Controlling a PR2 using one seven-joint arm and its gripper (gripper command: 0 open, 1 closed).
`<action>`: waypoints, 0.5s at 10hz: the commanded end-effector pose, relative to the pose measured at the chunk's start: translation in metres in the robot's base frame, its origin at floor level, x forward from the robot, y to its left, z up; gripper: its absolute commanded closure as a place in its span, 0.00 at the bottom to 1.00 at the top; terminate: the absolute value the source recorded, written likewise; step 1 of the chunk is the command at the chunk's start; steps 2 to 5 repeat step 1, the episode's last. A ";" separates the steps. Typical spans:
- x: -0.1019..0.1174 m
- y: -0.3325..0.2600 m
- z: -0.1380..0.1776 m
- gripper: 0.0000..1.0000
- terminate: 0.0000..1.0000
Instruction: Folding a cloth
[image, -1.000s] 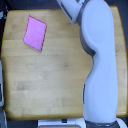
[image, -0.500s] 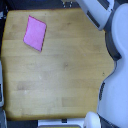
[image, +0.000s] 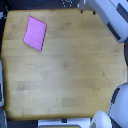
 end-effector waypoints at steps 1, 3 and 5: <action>-0.034 -0.093 -0.008 0.00 1.00; -0.034 -0.093 -0.008 0.00 1.00; -0.034 -0.093 -0.008 0.00 1.00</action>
